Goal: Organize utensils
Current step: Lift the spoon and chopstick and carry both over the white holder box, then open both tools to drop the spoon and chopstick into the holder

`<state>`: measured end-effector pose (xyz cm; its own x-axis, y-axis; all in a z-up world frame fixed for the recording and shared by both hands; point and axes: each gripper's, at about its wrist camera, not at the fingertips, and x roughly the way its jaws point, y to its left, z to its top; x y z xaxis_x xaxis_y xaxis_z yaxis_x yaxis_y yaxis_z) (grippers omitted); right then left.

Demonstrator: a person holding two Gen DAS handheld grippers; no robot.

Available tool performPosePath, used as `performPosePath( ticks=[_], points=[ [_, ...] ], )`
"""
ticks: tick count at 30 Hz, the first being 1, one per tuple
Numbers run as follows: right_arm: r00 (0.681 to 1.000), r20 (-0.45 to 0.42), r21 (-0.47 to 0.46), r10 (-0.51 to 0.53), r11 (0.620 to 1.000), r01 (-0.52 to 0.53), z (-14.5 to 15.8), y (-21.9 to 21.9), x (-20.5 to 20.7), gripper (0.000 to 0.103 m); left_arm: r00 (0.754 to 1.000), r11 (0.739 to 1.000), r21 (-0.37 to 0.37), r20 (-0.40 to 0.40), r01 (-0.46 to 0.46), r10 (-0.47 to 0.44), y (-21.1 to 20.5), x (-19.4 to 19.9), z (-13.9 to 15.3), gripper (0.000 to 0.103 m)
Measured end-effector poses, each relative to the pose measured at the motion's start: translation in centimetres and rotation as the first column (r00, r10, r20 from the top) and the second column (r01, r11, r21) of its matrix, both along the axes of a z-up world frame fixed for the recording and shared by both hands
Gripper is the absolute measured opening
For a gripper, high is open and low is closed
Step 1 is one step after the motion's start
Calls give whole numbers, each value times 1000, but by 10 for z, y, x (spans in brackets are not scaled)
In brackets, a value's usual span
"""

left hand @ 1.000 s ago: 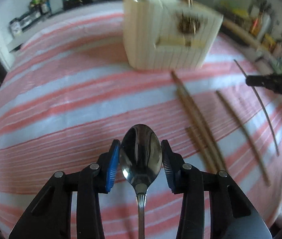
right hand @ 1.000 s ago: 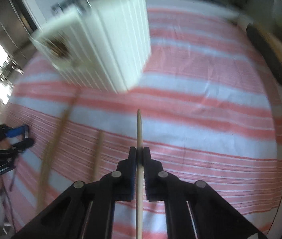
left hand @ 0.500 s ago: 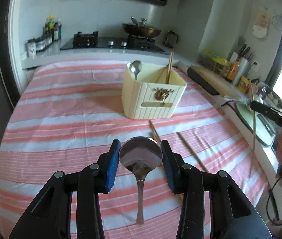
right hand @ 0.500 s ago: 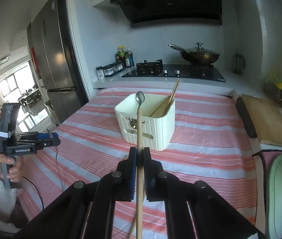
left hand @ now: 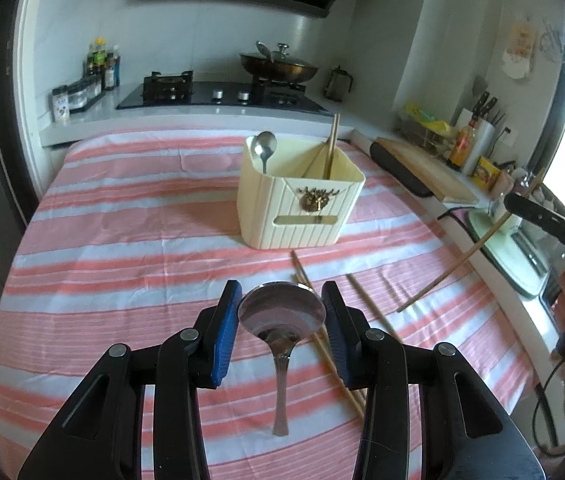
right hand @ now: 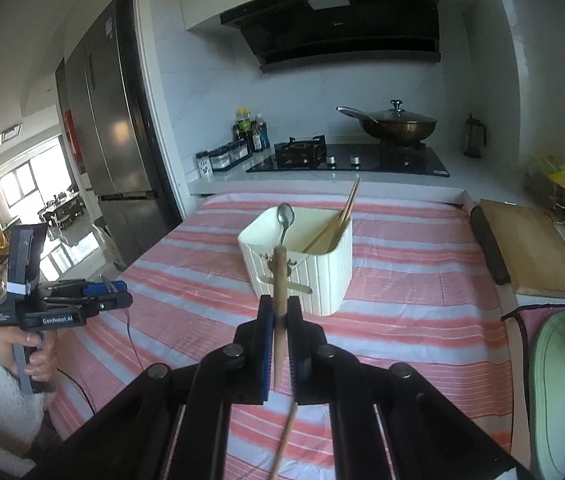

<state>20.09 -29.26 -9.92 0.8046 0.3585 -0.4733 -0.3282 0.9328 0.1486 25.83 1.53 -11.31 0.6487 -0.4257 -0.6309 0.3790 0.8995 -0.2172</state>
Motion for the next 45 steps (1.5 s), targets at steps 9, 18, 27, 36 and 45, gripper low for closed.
performPosePath(
  ticks=[9, 18, 27, 36, 45],
  points=[
    [1000, -6, 28, -8, 1000, 8, 6, -14, 2, 7, 999, 1000, -22, 34, 14, -13, 2, -1, 28, 41],
    [1000, 7, 42, -16, 999, 16, 19, -23, 15, 7, 997, 998, -36, 60, 52, -50, -5, 12, 58, 41],
    [990, 141, 24, -23, 1000, 20, 85, -23, 64, 7, 984, 993, -115, 177, 37, -16, -6, 70, 141, 41],
    [982, 185, -52, -36, 998, 46, 96, 16, 159, 7, 974, 974, -197, 170, -115, 150, -39, 184, 142, 41],
    [964, -264, -102, 22, 994, -51, -5, 50, 268, 7, 979, 990, -35, -160, -135, 127, -77, 275, 24, 42]
  ],
)
